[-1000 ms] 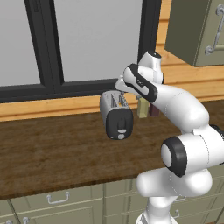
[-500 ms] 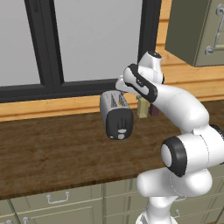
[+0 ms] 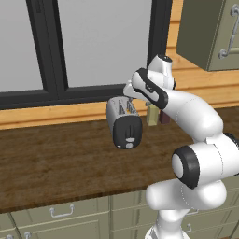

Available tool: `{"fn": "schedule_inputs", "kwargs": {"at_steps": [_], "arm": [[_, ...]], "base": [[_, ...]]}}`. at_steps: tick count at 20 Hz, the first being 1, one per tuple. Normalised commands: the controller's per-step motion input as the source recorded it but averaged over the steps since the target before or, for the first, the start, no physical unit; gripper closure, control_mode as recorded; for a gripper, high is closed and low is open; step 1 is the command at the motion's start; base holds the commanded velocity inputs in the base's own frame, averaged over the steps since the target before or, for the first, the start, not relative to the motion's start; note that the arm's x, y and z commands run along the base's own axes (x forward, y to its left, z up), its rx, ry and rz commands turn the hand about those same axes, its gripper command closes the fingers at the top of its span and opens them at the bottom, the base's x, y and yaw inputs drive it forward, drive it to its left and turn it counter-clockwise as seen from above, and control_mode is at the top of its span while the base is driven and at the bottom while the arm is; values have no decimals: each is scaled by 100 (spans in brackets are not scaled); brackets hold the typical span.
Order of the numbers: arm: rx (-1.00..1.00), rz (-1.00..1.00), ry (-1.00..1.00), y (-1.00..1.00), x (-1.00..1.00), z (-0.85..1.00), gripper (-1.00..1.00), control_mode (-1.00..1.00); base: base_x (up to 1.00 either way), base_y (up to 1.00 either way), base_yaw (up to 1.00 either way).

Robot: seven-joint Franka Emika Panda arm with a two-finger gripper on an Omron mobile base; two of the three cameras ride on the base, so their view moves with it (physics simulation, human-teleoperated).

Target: Start the toaster. Once the lever pops up, take the bread to the plate on the dining counter.

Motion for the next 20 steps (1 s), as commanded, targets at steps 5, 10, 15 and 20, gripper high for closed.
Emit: {"fn": "schedule_inputs", "kwargs": {"at_steps": [5,10,15,20], "arm": [[0,0,0,0,0,0,-100,-100],[0,0,0,0,0,0,-100,-100],[0,0,0,0,0,0,-100,-100],[0,0,0,0,0,0,-100,-100]], "base": [[0,0,0],[0,0,0],[0,0,0],[0,0,0]]}}
